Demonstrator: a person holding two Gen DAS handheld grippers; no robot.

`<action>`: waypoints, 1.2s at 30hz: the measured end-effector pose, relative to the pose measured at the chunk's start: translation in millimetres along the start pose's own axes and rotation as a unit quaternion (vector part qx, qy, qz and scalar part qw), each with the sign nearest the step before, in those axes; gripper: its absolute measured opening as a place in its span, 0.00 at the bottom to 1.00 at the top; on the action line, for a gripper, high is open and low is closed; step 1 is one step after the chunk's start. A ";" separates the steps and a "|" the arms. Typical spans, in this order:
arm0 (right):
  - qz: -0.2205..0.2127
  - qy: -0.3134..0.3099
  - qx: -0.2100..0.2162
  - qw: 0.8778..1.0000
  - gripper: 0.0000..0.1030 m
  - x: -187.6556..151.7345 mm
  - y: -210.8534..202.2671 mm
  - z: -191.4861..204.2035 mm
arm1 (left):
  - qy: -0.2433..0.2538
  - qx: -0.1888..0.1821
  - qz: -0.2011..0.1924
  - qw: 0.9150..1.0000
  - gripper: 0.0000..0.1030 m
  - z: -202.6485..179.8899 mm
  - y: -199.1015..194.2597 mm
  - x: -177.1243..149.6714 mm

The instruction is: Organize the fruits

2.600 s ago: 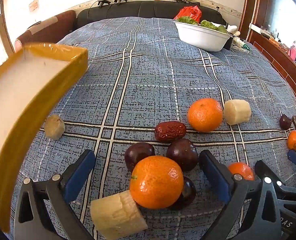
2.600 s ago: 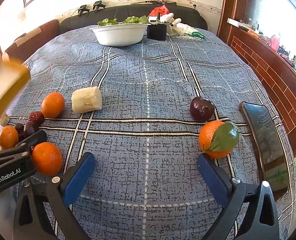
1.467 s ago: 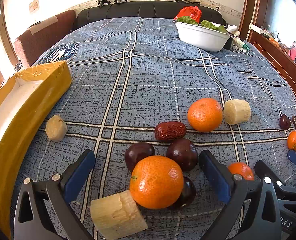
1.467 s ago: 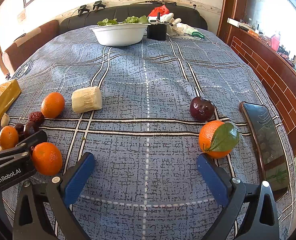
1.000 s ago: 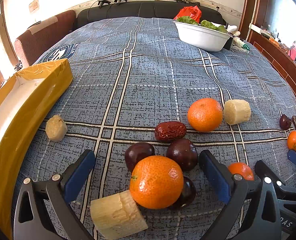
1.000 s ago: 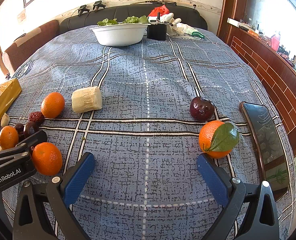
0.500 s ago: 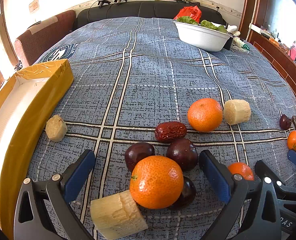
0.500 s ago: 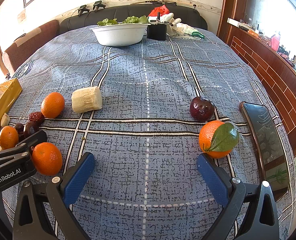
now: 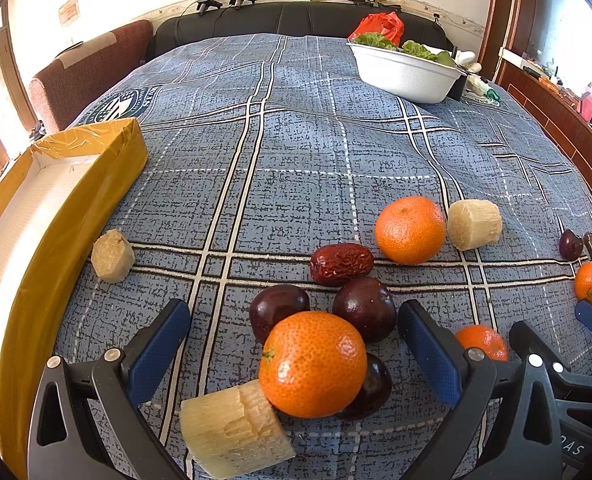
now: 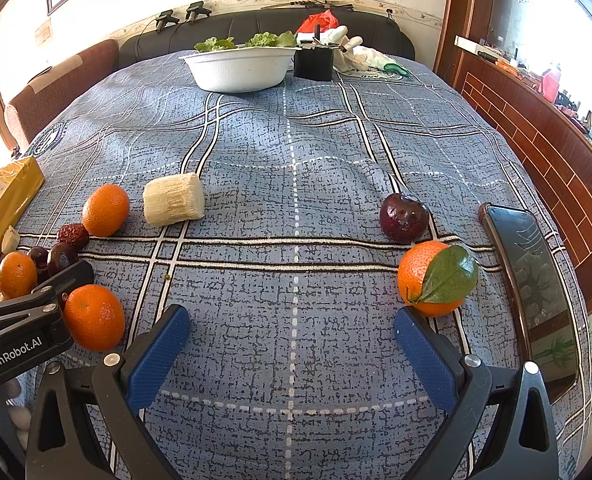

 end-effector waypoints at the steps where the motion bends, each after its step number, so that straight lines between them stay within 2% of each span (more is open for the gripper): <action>1: 0.000 0.000 0.000 1.000 1.00 0.1 0.0 0.0 | 0.000 0.000 0.000 1.000 1.00 -0.2 -0.1 -0.1; 5: 0.000 0.000 0.000 1.000 1.00 0.1 -0.1 -0.1 | 0.000 0.000 0.003 1.000 1.00 0.3 -0.8 -1.3; 12: 0.000 0.001 0.000 1.000 1.00 0.2 0.0 -0.3 | 0.022 -0.016 0.035 0.999 1.00 1.5 -8.8 -7.8; 17: 0.013 0.004 0.001 1.000 1.00 0.3 -3.4 -2.3 | 0.045 -0.044 0.069 0.996 1.00 1.7 -16.3 -14.6; 20: 0.035 0.010 -0.004 0.999 1.00 -2.9 -4.4 1.0 | 0.017 -0.092 0.066 0.993 1.00 14.1 -36.0 -21.0; 26: 0.037 0.001 -0.003 0.999 1.00 -7.2 -10.4 1.9 | -0.039 -0.143 -0.015 0.989 1.00 58.1 -107.1 -13.1; 27: 0.038 0.001 -0.003 0.999 0.99 -8.9 -12.6 2.3 | -0.040 -0.138 -0.036 0.989 1.00 70.4 -126.5 -8.9; 29: 0.040 0.005 0.004 0.999 0.87 -10.9 -20.6 3.1 | -0.040 -0.124 -0.078 0.988 1.00 91.2 -160.6 -3.4; 31: 0.035 0.017 0.027 0.999 0.84 -9.2 -33.6 3.9 | -0.049 -0.110 -0.112 0.986 1.00 113.1 -189.6 3.3; 33: 0.006 0.023 0.039 0.999 0.84 -2.4 -58.9 7.1 | -0.057 -0.093 -0.153 0.982 1.00 135.9 -219.7 12.0; 36: -0.056 0.013 0.053 0.997 0.84 16.0 -107.2 16.9 | -0.068 -0.065 -0.221 0.971 1.00 162.9 -264.2 18.5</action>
Point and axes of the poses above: each gripper's, at about its wrist camera, not at the fingertips, and y roughly the way its jaws point, z to its left, x to its top, the point moved 3 cm from there along y, roughly the way its jaws point, and after that the axes turned 5 degrees about -z, right-handed, at the moved point
